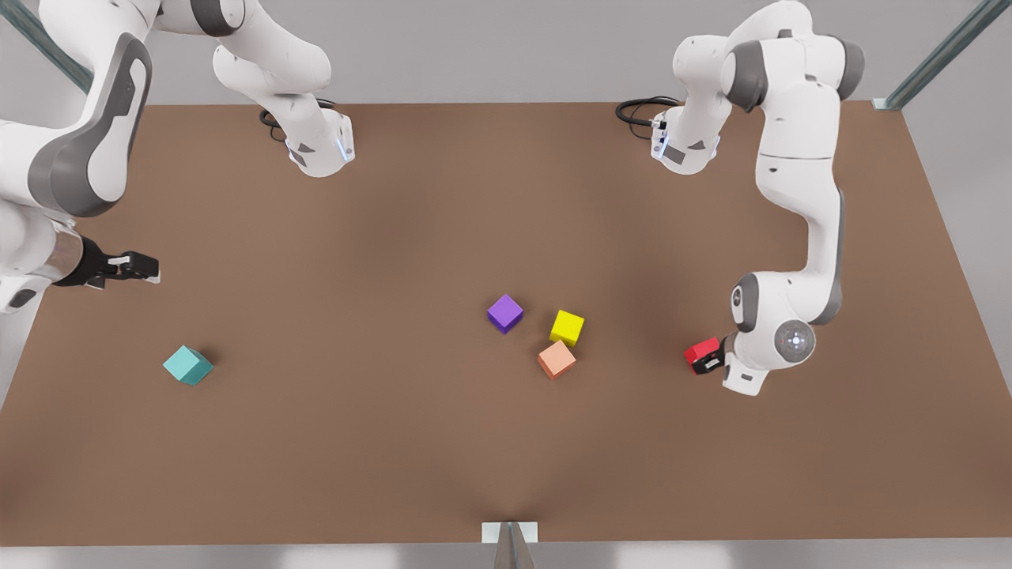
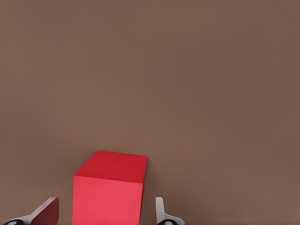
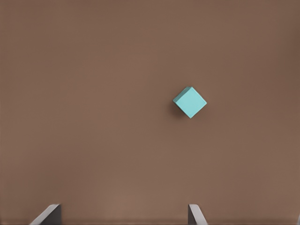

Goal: Pick up red wooden cube and pass to hand red wooden cube and place in blue wooden cube

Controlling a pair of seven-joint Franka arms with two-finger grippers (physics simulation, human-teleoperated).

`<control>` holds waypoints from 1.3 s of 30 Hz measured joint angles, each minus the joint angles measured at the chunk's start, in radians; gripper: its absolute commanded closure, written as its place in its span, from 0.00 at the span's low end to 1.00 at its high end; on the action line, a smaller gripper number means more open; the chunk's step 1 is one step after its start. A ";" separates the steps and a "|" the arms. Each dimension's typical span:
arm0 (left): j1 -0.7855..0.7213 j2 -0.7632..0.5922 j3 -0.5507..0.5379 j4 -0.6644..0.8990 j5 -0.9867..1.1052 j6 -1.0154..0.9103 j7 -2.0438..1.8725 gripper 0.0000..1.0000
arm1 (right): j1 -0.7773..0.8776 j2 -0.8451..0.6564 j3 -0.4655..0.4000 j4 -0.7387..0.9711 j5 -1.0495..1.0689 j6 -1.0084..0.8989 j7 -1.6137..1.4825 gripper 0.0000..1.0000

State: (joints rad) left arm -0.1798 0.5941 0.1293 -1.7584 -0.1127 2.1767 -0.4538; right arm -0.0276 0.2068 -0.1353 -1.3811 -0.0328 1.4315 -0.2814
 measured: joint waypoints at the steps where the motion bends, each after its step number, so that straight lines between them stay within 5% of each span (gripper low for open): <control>1: -0.001 0.005 0.000 0.000 0.000 0.002 0.001 0.00 | 0.001 -0.001 0.000 -0.003 -0.001 -0.001 0.000 0.00; 17: 0.000 0.091 0.000 0.000 -0.001 0.042 0.008 0.01 | 0.002 0.001 0.001 -0.011 -0.005 -0.006 -0.001 0.00; 20: 0.000 0.094 0.000 0.002 0.002 0.046 0.006 0.36 | 0.000 0.000 0.001 -0.013 -0.005 -0.007 -0.001 0.00; 25: 0.019 0.071 -0.045 0.079 -0.009 0.004 -0.004 0.40 | 0.001 0.001 0.002 -0.014 -0.004 -0.007 -0.002 0.00; 27: 0.022 0.053 -0.101 0.221 -0.052 -0.085 -0.006 0.40 | 0.001 0.015 0.004 -0.006 0.014 -0.007 -0.002 0.00; 32: 0.011 0.189 -0.465 0.592 -0.208 -0.292 -0.026 0.42 | 0.013 0.234 0.057 0.088 0.314 -0.008 -0.125 0.00; 39: -0.014 0.314 -0.643 0.641 -0.417 -0.153 0.056 0.41 | 0.026 0.533 0.107 0.141 0.868 -0.013 -0.535 0.00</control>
State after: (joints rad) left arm -0.1936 0.9084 -0.5133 -1.1178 -0.5299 2.0234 -0.3974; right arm -0.0018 0.7398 -0.0279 -1.2398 0.8353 1.4187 -0.8162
